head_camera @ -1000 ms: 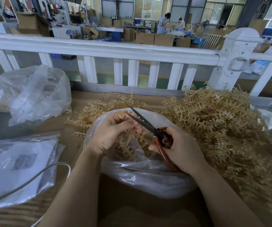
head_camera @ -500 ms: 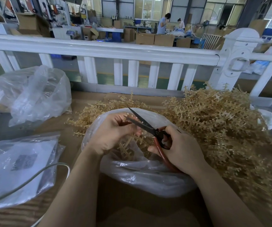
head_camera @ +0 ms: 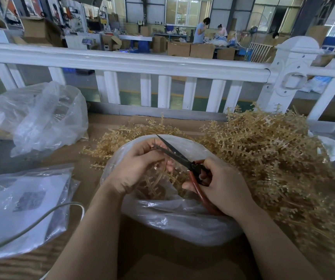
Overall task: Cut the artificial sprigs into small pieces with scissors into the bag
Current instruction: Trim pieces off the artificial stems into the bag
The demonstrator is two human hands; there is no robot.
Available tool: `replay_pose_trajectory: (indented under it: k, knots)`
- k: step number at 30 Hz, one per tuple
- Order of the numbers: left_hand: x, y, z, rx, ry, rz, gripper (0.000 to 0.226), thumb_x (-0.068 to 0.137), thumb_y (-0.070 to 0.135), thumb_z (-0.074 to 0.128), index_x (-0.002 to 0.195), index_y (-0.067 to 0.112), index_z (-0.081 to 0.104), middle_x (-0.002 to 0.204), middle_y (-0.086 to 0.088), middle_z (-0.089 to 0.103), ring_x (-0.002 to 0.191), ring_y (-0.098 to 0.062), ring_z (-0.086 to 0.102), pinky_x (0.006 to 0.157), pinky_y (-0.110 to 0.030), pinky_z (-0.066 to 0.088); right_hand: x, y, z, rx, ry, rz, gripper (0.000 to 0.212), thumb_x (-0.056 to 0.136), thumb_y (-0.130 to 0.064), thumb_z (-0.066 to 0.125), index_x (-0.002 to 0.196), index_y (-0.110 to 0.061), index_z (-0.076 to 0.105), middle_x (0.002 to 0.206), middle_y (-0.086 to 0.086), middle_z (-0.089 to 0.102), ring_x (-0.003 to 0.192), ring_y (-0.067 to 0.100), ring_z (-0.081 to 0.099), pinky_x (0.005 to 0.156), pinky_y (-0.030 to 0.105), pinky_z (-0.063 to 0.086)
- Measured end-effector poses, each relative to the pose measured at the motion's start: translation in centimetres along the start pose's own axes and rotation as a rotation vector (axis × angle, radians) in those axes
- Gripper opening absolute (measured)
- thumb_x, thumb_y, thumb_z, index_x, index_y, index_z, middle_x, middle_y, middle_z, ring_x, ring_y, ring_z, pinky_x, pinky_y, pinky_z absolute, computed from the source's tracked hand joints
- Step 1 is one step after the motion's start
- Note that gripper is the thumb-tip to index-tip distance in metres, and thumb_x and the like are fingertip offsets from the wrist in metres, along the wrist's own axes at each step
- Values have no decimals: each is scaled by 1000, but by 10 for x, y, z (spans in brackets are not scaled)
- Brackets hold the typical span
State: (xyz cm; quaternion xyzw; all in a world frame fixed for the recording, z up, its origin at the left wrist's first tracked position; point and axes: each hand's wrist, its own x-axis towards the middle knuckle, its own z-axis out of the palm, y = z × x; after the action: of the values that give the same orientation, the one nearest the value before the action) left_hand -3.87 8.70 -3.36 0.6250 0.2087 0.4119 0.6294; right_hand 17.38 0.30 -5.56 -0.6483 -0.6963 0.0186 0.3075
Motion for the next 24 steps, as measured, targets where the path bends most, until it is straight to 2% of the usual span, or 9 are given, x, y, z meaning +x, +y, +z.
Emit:
replay_pose_trajectory:
  k: [3, 6, 11, 13, 16, 18, 24]
  knots:
    - [0, 0, -3, 12, -3, 3, 11, 88, 14, 63, 90, 13, 73, 83, -14, 69, 76, -24, 66, 78, -37, 53, 0, -1, -1, 12, 2, 3, 60, 63, -95, 45, 96, -45, 51, 73, -27, 55, 67, -8, 55, 57, 10, 35]
    - [0, -1, -5, 18, 5, 28, 7, 86, 16, 69, 89, 11, 73, 82, -15, 69, 78, -28, 65, 79, -37, 54, 0, -2, -2, 0, 14, 7, 69, 62, -95, 44, 99, -39, 60, 75, -27, 55, 68, -8, 55, 57, 12, 37]
    - [1, -2, -6, -2, 14, 68, 12, 81, 3, 69, 89, 9, 75, 80, -11, 71, 75, -20, 66, 74, -28, 56, 1, -3, -2, -74, 31, 8, 83, 62, -98, 36, 108, -33, 61, 76, -27, 54, 67, -5, 50, 60, 10, 32]
    - [1, -2, -5, -8, 12, 73, 13, 80, -3, 68, 91, 2, 71, 80, -11, 71, 73, -19, 67, 72, -27, 57, 1, -2, -2, -87, 31, 10, 87, 62, -101, 31, 109, -33, 60, 77, -26, 54, 68, -4, 49, 61, 11, 33]
    - [2, -3, -2, -31, 17, 78, 15, 78, -8, 67, 90, -6, 58, 77, -12, 70, 65, -17, 67, 60, -24, 55, 1, -2, -2, -107, 19, 6, 89, 60, -102, 29, 109, -34, 58, 77, -25, 56, 68, -4, 49, 60, 9, 31]
    - [3, -3, -2, -11, 40, 86, 18, 77, -6, 70, 89, -5, 56, 77, -13, 68, 64, -17, 66, 57, -25, 54, 1, -2, -2, -110, 15, 8, 87, 61, -101, 30, 109, -34, 57, 76, -25, 56, 67, -5, 48, 59, 9, 31]
    - [5, -5, -4, 6, 46, 139, 27, 73, -7, 74, 85, 7, 54, 76, -5, 69, 69, -17, 66, 62, -28, 55, 1, -3, -3, -85, 13, -2, 83, 62, -99, 35, 109, -35, 58, 77, -26, 56, 67, -13, 44, 59, 7, 30]
